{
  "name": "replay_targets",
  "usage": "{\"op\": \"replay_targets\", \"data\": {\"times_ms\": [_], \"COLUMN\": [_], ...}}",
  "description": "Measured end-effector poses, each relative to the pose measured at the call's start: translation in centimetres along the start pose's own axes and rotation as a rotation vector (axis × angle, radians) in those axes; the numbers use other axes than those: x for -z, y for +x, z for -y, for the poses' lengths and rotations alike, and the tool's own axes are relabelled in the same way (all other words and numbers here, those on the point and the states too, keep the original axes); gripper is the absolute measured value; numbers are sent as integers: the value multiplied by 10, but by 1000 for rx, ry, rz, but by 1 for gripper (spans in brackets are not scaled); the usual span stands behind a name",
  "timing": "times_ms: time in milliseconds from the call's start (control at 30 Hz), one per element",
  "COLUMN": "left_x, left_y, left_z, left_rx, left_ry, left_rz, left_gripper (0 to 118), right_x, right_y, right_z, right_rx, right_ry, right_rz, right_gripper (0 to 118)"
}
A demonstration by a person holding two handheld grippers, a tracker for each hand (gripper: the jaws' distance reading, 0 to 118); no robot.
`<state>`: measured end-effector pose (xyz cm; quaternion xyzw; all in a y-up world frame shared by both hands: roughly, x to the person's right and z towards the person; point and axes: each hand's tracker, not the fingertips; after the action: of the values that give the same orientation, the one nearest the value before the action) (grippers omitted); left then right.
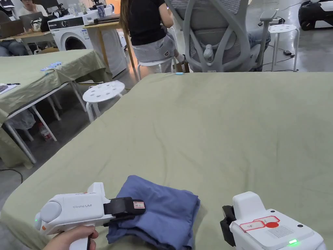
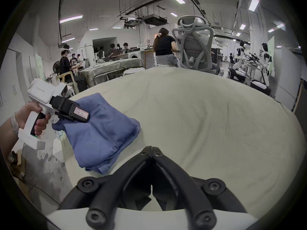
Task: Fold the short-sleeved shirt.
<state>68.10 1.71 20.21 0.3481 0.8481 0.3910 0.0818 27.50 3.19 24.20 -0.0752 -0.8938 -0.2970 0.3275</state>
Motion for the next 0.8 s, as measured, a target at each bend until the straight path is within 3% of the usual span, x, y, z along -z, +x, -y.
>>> {"op": "replay_targets", "data": {"times_ms": [133,200,233,267,333,533,800], "left_x": [-30,-51,-62,-72,-84,-85,-13], "left_y": [-4,-12,-16,-19,-20,37,214], "left_z": [-8,-12,-13,-12,-10,15,58], "left_rx": [13,-24,-64,-93,-101,19,412], "left_ry": [60,123,147,171,185,235,338], "left_rz": [-79,-165,-210,-234,-254,-400,-344], "left_gripper": [72,76,72,57,2,0,0], "right_x": [-2,-5,-6,-8,-12,-34,-139], "right_y": [0,0,0,-1,-1,15,94], "right_z": [1,1,1,1,1,2,-7], "right_rx": [-1,2,2,3,5,25,90], "right_ry": [-4,1,3,5,8,28,157], "right_rz": [1,-2,-4,-4,-7,10,178], "right_gripper": [0,0,0,0,0,0,0]}}
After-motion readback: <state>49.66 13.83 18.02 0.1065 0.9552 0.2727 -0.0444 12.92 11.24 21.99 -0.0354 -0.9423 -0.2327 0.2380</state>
